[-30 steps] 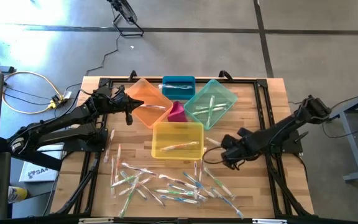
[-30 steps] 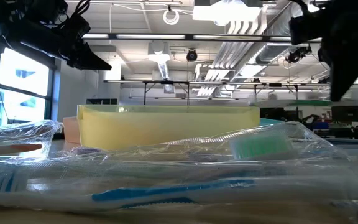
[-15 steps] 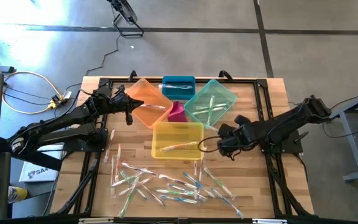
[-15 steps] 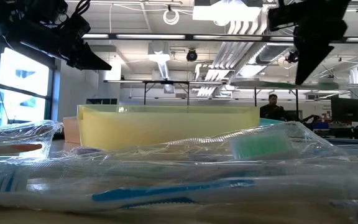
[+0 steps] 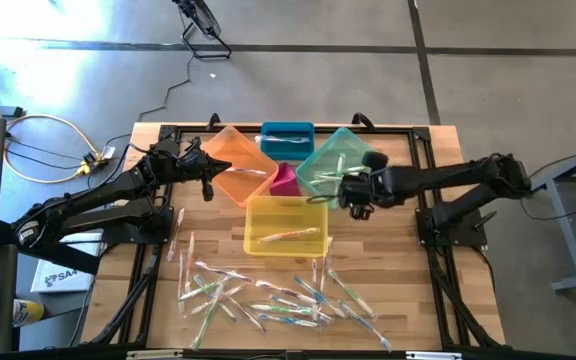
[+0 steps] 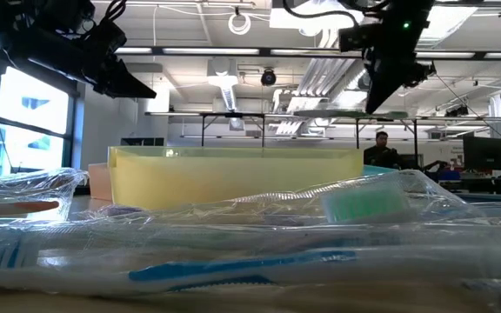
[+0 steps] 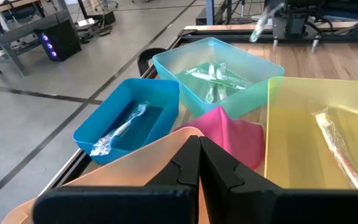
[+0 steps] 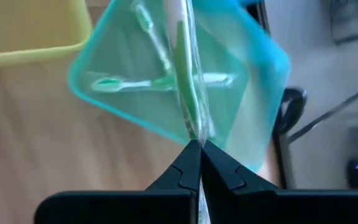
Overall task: Pick & Place Toothbrushes
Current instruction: Put the green toothbrush into the green bin
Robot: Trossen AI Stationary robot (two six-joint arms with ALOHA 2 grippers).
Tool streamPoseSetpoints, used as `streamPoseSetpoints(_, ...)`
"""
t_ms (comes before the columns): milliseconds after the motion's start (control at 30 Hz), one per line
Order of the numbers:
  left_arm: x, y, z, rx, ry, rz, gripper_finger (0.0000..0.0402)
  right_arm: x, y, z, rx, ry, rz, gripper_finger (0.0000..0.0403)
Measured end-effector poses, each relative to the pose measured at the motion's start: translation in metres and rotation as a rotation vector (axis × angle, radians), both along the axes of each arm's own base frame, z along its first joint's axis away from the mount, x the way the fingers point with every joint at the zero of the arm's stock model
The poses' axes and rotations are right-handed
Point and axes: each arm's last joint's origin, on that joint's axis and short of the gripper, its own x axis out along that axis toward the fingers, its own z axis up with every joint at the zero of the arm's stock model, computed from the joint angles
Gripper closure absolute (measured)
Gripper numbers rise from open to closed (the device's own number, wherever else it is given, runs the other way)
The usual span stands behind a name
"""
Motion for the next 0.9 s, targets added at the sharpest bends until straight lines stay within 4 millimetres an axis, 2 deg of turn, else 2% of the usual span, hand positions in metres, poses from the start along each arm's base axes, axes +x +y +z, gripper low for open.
streamPoseSetpoints(167, 0.000, 0.000, 0.000, 0.000, 0.000, 0.000, 0.0402, 0.007, -0.030, 0.002, -0.041, 0.033, 0.083, 0.0400)
streamPoseSetpoints(433, 0.000, 0.000, 0.000, 0.000, 0.000, -0.001, 0.0402, 0.010, -0.070, -0.003, -0.004, 0.053, 0.093, 0.0400)
streamPoseSetpoints(633, 0.000, 0.000, 0.000, 0.000, 0.000, -0.001, 0.0402, 0.017, -0.091, -0.024, 0.042, 0.138, 0.093, 0.0400)
streamPoseSetpoints(900, 0.000, 0.000, 0.000, 0.000, 0.000, -0.001, 0.0402, 0.029, -0.108, -0.057, 0.109, 0.249, 0.139, 0.0400)
